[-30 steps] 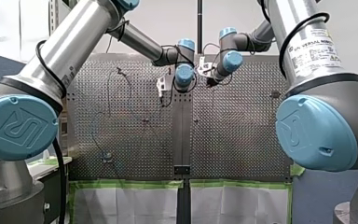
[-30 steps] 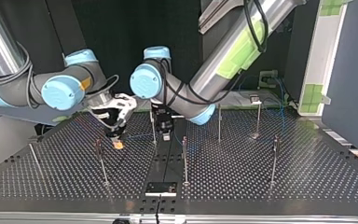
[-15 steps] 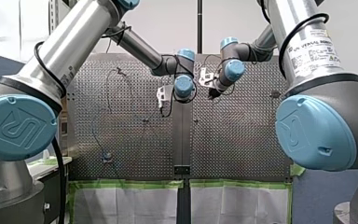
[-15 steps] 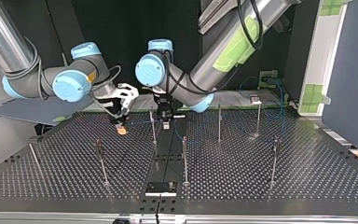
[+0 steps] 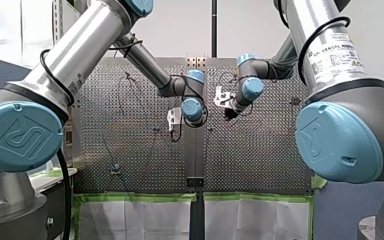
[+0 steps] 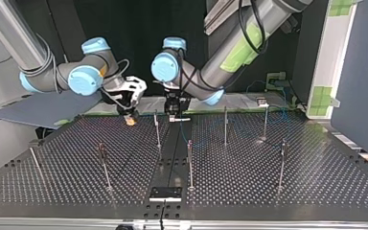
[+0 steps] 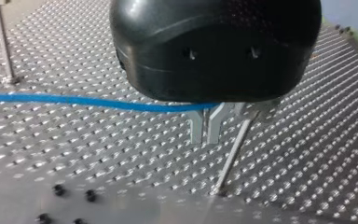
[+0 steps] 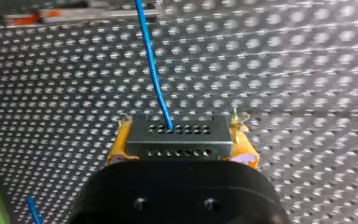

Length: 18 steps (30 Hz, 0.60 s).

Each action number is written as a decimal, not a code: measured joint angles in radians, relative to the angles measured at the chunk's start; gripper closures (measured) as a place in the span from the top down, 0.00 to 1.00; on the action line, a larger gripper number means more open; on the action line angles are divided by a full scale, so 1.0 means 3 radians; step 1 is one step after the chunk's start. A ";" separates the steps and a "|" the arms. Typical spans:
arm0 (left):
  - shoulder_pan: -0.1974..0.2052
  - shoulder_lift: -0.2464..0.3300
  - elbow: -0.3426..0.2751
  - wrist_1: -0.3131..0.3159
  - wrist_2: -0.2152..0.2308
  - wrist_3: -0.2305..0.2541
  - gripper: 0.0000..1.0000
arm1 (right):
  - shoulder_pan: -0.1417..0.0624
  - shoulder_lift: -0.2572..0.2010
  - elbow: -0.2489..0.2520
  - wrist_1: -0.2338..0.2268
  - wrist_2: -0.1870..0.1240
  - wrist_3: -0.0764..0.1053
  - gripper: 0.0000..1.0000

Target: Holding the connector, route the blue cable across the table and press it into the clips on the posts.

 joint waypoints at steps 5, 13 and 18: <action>0.0007 -0.0007 -0.0144 0.0137 0.0129 -0.0009 0.00 | 0.0006 0.0031 0.0065 -0.0035 0.0000 -0.0029 0.00; 0.0008 -0.0085 -0.0219 0.0246 0.0323 -0.0015 0.00 | 0.0005 0.0065 0.0169 -0.0204 -0.0007 -0.0037 0.00; 0.0010 -0.0170 -0.0213 0.0313 0.0361 -0.0027 0.00 | -0.0008 0.0143 0.0179 -0.0251 -0.0014 -0.0049 0.00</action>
